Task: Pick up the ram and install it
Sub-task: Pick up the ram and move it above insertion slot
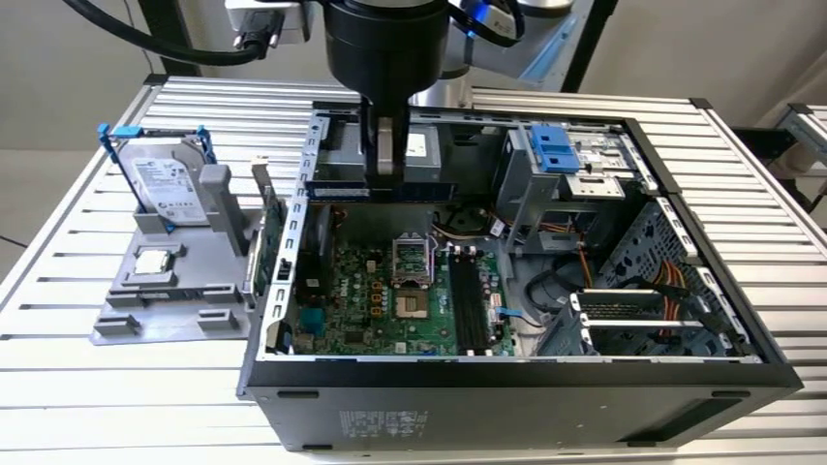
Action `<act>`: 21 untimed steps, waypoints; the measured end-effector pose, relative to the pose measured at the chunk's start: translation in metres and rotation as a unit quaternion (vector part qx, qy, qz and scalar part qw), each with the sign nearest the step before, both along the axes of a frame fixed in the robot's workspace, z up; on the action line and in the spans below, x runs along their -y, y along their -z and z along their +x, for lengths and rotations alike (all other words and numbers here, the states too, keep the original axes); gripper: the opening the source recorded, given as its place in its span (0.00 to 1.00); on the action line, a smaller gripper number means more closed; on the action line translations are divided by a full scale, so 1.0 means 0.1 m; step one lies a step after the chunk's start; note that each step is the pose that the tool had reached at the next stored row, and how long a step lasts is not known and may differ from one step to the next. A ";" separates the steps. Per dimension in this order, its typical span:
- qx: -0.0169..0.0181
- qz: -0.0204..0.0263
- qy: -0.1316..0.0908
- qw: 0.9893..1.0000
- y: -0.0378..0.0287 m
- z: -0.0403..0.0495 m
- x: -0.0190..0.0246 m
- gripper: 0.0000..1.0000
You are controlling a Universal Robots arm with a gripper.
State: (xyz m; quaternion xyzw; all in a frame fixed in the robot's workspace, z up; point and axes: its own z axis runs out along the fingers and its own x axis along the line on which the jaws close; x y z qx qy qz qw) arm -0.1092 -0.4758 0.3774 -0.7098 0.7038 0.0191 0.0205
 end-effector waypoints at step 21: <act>0.000 0.000 0.000 1.000 0.000 0.136 0.000 0.00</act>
